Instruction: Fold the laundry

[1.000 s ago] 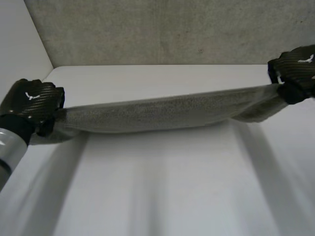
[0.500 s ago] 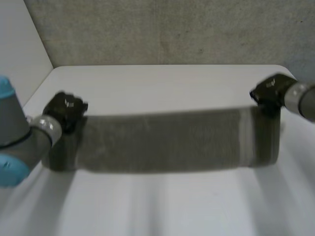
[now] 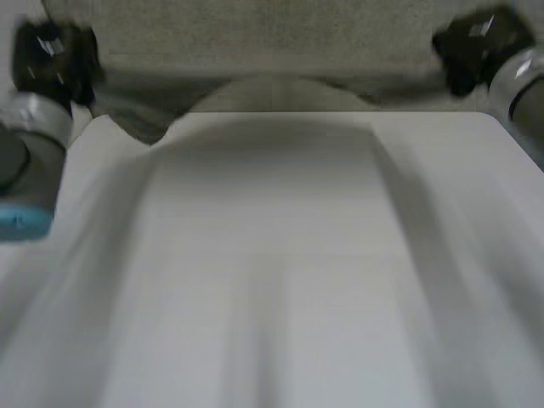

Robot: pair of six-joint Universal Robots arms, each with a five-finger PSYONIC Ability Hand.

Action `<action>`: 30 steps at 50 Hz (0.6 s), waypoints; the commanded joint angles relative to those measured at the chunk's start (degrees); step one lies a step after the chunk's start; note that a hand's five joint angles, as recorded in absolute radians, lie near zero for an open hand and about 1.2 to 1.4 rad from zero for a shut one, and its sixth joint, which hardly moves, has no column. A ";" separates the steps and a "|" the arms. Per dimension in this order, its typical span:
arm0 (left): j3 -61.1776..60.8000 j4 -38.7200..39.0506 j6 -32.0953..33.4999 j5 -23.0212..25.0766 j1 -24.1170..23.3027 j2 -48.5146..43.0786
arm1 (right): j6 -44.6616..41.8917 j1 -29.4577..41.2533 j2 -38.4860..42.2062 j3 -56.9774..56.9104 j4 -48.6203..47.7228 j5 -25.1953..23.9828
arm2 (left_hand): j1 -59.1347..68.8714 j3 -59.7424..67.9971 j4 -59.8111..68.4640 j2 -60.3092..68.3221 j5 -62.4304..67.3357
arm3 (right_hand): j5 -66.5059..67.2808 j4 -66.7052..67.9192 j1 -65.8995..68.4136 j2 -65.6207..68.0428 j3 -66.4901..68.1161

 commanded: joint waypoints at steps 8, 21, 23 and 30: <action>-29.17 10.34 13.24 7.75 2.32 -3.64 | -8.40 -0.15 -0.25 34.30 -11.46 -4.90 | 10.79 10.26 10.17 10.23 10.68 | 2.21 3.28 3.54 2.68 3.03; -43.76 3.16 23.87 8.63 7.94 15.48 | -15.34 -7.61 -15.69 44.25 -5.52 -4.99 | 10.79 10.26 10.17 10.23 10.68 | 2.21 3.28 3.54 2.68 3.03; -44.20 -0.26 23.61 9.33 8.12 18.91 | -16.76 -9.03 -18.18 44.25 -1.97 -5.34 | 10.79 10.26 10.17 10.23 10.68 | 2.21 3.28 3.54 2.68 3.03; -44.82 -17.78 23.61 15.13 8.12 31.42 | -27.01 -18.76 -28.01 43.99 18.47 -11.39 | 10.79 10.26 10.17 10.23 10.68 | 2.21 3.28 3.54 2.68 3.03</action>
